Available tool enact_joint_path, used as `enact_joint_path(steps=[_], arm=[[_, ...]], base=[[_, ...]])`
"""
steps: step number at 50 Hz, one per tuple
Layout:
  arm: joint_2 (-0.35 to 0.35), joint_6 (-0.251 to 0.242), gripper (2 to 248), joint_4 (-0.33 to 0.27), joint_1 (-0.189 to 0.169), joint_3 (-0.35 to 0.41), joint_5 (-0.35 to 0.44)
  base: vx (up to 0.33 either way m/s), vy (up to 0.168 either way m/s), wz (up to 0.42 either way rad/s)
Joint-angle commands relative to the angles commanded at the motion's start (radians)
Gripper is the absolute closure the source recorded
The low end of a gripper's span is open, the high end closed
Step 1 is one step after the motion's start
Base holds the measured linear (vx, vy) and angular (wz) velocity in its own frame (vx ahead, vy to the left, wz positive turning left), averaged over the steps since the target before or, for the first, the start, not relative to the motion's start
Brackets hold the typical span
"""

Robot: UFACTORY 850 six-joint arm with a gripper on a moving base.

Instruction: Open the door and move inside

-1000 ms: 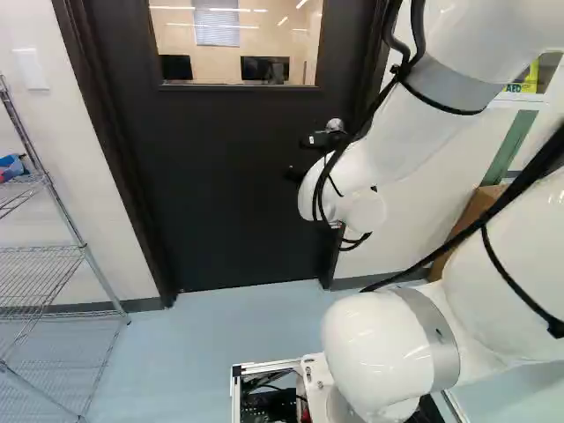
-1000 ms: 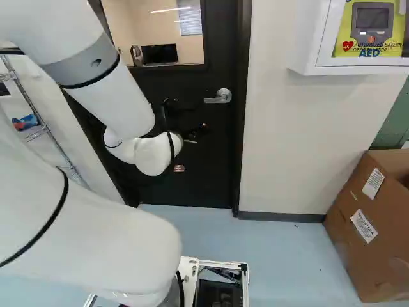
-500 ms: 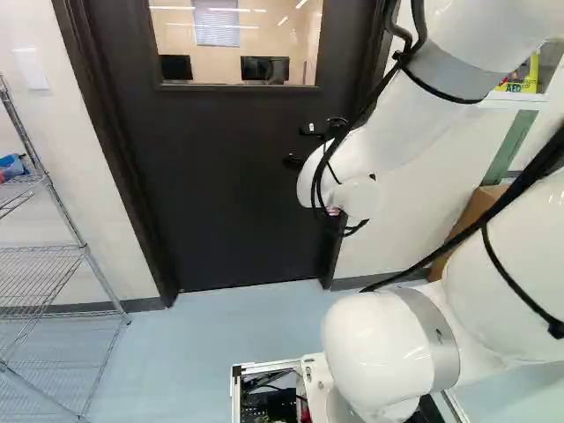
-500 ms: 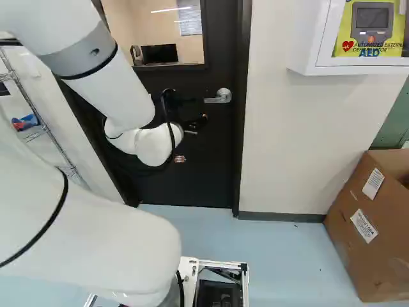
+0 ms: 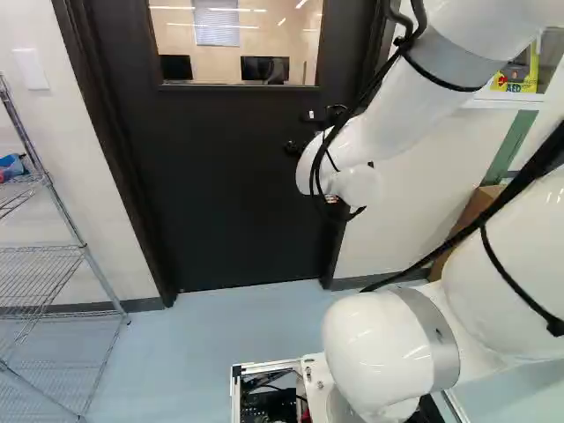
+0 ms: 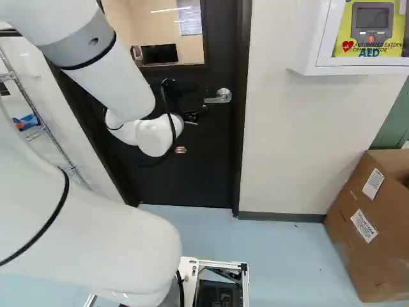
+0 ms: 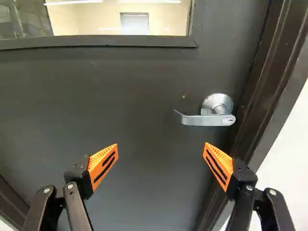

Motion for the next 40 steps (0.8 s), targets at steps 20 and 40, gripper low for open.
enact_joint_path(steps=[20, 40], arm=[[-0.023, 0.0, 3, 0.0, -0.003, -0.066, 0.0], [-0.095, 0.0, 3, 0.0, -0.017, -0.175, -0.024]], base=[[0.0, 0.0, 0.0], [0.0, 0.0, 0.0]])
